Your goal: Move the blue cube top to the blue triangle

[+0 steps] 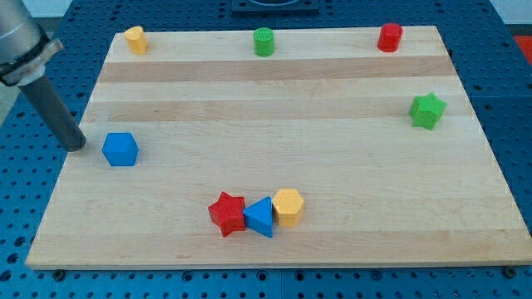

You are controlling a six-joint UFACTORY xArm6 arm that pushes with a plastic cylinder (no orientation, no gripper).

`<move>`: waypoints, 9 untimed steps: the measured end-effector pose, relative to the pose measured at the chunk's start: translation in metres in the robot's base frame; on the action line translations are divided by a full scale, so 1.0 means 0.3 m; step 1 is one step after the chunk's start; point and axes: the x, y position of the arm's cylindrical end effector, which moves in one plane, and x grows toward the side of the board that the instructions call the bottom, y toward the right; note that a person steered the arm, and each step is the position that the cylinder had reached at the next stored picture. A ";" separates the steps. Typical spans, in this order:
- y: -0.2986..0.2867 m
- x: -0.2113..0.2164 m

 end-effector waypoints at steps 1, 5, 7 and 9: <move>0.074 0.000; 0.347 0.075; 0.514 0.139; 0.696 0.142</move>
